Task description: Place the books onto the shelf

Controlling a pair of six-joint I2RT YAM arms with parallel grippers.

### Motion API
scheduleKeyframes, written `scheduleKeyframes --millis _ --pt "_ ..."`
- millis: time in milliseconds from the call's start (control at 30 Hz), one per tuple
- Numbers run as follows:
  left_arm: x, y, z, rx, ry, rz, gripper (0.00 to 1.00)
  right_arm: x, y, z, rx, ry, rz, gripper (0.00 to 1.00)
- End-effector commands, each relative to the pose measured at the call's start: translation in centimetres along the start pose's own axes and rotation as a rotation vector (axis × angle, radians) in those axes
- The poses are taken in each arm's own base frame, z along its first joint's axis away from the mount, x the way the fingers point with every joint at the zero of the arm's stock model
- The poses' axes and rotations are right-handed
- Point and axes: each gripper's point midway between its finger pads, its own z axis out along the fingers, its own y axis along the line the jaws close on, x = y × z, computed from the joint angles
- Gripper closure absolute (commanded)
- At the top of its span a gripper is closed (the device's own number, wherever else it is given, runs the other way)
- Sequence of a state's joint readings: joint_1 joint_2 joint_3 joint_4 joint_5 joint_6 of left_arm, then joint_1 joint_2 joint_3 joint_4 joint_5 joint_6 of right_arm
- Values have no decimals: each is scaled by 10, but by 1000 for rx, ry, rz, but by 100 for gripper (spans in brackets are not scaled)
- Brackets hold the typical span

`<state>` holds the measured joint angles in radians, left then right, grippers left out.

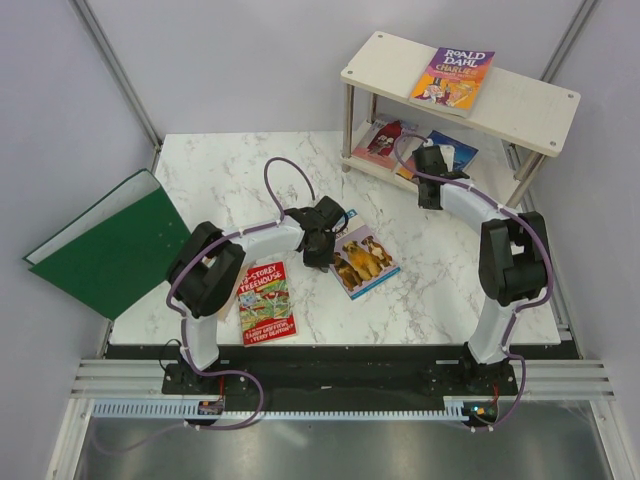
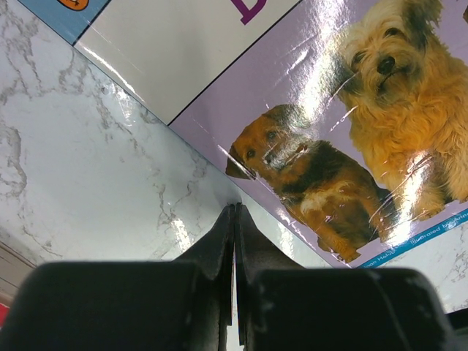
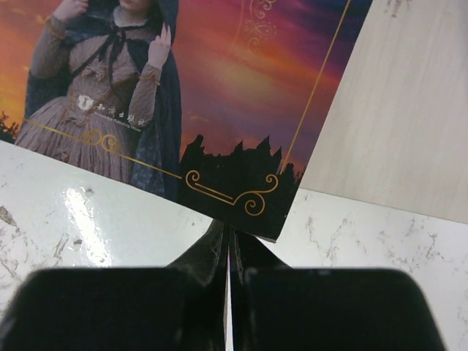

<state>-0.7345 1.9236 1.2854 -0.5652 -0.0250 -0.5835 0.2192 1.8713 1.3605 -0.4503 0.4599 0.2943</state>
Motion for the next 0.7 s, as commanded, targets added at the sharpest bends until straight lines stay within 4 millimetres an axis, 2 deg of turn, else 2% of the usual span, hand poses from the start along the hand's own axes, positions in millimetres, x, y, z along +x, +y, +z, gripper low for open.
scheduleKeyframes --millis 0,167,333,467,533,567,600,633,667 --pt "-1 -4 -9 22 -15 -29 98 -26 -21 -9 73 -75 67 100" --pt "0 -2 -9 19 -16 -27 98 -25 -31 -8 91 -71 80 100" --pt "2 -2 -9 18 -19 -29 98 -21 -32 -13 76 -67 73 100" --pt "0 1 -13 9 -33 -29 98 -14 -21 -26 -23 -59 82 100" --pt "-1 3 -15 5 -42 -31 98 -6 -5 -38 -134 -53 78 98" --pt "-2 3 -17 3 -51 -30 98 5 1 -41 -169 -37 65 94" --pt "-3 4 -17 0 -53 -32 98 7 14 -53 -243 -40 56 90" --pt "-5 3 -17 0 -59 -33 98 10 22 -58 -278 -43 52 80" --pt "-6 2 -18 3 -60 -34 98 24 29 -60 -307 -24 34 60"
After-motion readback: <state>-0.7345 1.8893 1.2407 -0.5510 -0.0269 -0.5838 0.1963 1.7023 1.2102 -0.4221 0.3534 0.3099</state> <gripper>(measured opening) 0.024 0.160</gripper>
